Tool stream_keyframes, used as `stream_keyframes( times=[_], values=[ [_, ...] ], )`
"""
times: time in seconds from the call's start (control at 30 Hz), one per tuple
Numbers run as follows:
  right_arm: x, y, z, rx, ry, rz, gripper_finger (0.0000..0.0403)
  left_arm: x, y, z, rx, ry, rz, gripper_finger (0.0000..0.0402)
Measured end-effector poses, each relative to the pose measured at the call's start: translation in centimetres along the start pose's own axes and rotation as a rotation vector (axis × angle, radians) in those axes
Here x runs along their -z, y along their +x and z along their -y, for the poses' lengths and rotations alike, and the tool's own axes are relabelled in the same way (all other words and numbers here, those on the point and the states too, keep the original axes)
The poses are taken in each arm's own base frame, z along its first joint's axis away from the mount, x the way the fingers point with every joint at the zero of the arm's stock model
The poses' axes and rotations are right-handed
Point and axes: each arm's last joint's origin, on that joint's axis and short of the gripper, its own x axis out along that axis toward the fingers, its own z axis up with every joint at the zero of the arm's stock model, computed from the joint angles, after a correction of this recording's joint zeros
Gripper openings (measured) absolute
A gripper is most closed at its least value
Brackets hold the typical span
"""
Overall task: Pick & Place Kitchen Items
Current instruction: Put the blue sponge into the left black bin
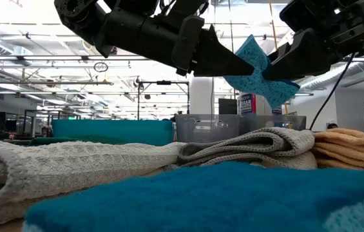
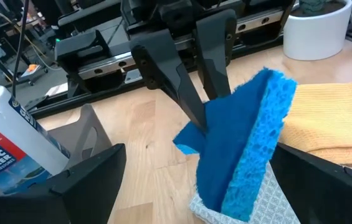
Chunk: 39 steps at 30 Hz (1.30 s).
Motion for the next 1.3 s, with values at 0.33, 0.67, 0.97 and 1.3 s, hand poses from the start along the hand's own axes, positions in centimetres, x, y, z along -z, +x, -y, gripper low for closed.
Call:
stream_keyframes(
  times=[0.33, 0.67, 0.97, 1.3],
  values=[
    [0.0, 0.0, 0.03, 0.001, 0.001, 0.0, 0.0011, 0.0, 0.0, 0.01, 0.001, 0.002, 0.0, 0.0337],
    [0.05, -0.01, 0.04, 0.002, 0.0, -0.006, 0.0011, 0.01, 0.01, -0.03, 0.003, -0.022, 0.0, 0.0202],
    [0.08, -0.01, 0.05, 0.003, -0.001, -0.009, 0.0011, -0.01, 0.01, 0.01, 0.017, -0.028, 0.004, 0.0119],
    [0.06, -0.01, 0.05, 0.005, 0.005, -0.007, 0.0026, -0.01, 0.0, 0.05, 0.034, 0.0, 0.009, 0.0086]
  ],
)
